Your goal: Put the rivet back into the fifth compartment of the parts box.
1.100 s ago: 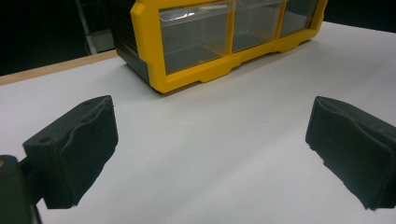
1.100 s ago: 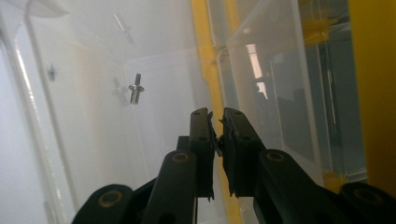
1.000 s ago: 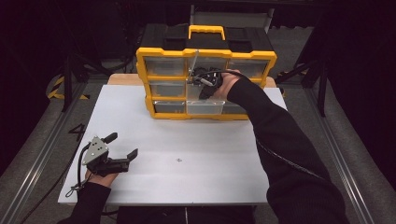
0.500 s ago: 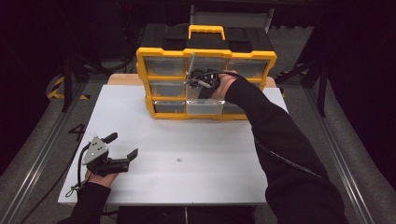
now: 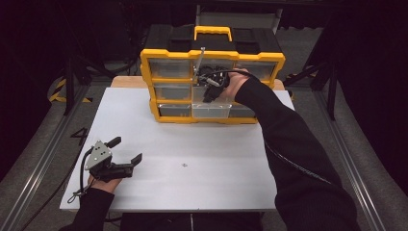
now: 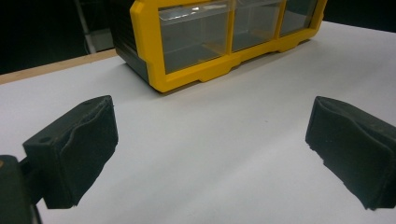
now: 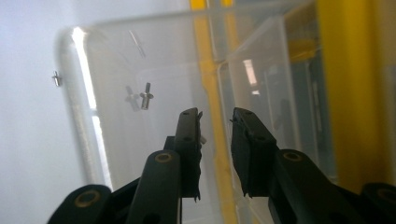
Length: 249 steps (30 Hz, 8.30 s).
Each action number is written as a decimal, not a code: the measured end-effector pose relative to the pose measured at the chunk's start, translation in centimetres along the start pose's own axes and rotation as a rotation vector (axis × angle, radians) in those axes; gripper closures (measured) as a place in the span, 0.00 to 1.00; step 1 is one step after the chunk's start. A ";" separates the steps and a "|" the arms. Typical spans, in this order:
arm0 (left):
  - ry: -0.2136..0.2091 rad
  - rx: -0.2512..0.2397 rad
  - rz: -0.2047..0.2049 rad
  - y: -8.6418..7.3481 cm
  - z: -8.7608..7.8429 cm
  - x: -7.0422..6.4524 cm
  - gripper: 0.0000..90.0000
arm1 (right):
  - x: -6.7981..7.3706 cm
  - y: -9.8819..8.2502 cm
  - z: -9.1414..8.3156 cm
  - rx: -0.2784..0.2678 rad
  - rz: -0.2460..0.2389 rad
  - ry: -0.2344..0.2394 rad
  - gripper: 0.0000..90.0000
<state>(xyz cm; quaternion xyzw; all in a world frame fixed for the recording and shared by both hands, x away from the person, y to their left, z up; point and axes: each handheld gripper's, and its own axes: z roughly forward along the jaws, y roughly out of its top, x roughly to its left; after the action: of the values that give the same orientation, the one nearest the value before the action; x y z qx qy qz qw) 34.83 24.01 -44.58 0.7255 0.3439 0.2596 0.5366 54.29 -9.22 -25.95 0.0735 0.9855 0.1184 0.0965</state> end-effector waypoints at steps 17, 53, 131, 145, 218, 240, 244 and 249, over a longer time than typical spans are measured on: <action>0.000 0.005 0.006 0.0 0.0 0.0 0.04 | 5.8 0.9 -5.4 -0.165 -0.081 -0.103 0.50; 0.001 -0.002 0.007 0.0 -0.1 0.0 0.04 | 13.3 0.9 6.3 -0.089 -0.087 0.063 0.23; -0.001 0.006 0.003 0.0 0.0 0.0 0.04 | 13.1 4.5 1.6 -0.007 -0.228 0.075 0.90; -0.001 0.004 0.002 0.0 0.0 0.0 0.04 | 8.7 4.3 -2.7 -0.049 -0.145 -0.009 0.90; -0.008 0.011 -0.004 -0.1 0.4 0.1 0.04 | 0.0 0.6 1.2 0.043 0.047 -0.010 0.84; -0.002 0.017 -0.004 -0.2 0.4 0.0 0.03 | 5.0 -7.9 -5.7 -0.472 0.154 -0.154 0.22; -0.001 0.010 -0.003 -0.1 0.4 0.0 0.03 | 6.2 -10.0 -5.7 -0.557 0.173 -0.183 0.17; -0.003 0.003 -0.005 -0.1 0.3 0.0 0.03 | 7.4 -12.6 -5.1 -0.633 0.214 -0.223 0.11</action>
<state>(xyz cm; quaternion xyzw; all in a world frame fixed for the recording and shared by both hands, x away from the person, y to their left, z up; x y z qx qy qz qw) 35.07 23.85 -44.78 0.7256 0.3455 0.2567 0.5368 44.51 -21.22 -25.48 0.1553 0.8702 0.4187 0.2084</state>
